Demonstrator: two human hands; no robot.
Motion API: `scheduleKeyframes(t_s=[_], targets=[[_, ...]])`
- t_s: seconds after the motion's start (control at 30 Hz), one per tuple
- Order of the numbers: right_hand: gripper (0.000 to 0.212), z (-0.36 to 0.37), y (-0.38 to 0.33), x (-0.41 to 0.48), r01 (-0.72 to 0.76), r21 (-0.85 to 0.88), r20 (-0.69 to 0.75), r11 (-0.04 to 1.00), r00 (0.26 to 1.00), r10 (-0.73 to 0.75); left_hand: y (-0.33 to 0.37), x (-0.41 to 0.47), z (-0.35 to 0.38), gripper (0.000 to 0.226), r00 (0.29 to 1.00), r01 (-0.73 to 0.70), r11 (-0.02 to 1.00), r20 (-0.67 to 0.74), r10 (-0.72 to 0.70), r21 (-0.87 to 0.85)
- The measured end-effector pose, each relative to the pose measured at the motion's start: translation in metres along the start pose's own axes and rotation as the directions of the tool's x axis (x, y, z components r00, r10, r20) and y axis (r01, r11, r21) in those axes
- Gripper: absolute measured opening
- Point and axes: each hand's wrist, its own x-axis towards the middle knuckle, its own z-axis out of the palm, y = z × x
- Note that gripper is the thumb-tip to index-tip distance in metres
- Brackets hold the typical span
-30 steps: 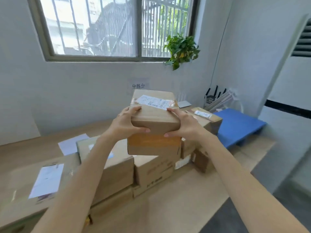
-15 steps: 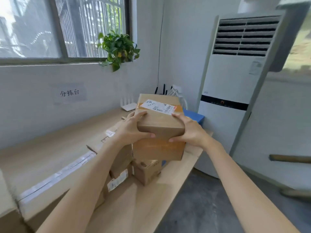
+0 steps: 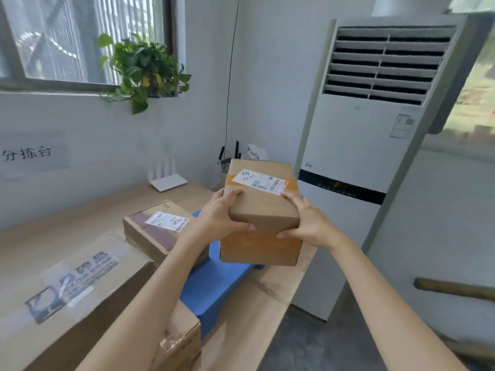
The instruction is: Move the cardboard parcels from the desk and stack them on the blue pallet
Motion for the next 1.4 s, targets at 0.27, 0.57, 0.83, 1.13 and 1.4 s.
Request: scheduleKeyframes(t_s=[0.27, 0.57, 0.83, 1.13, 1.4], targets=[[0.107, 0.010, 0.052, 0.130, 0.078, 0.001, 0.096, 0.997, 0.992, -0.077, -0.041, 0.097, 0.036, 0.096, 0.986, 0.136, 0.991, -0.101, -0.134, 0.010], [0.105, 0.079, 0.092, 0.273, 0.270, 0.097, 0.313, 0.958, 0.905, -0.287, -0.119, 0.148, 0.070, 0.101, 0.891, 0.414, 0.910, -0.212, -0.401, 0.023], [0.107, 0.151, 0.131, 0.351, 0.391, 0.220, 0.480, 0.894, 0.754, -0.448, -0.168, 0.159, 0.122, 0.110, 0.738, 0.664, 0.741, -0.245, -0.628, 0.102], [0.103, 0.206, 0.151, 0.370, 0.469, 0.328, 0.462, 0.820, 0.678, -0.572, -0.193, 0.149, 0.148, 0.110, 0.661, 0.751, 0.575, -0.346, -0.666, 0.325], [0.104, 0.219, 0.151, 0.386, 0.472, 0.361, 0.477, 0.805, 0.648, -0.594, -0.199, 0.154, 0.153, 0.111, 0.619, 0.779, 0.604, -0.365, -0.695, 0.170]])
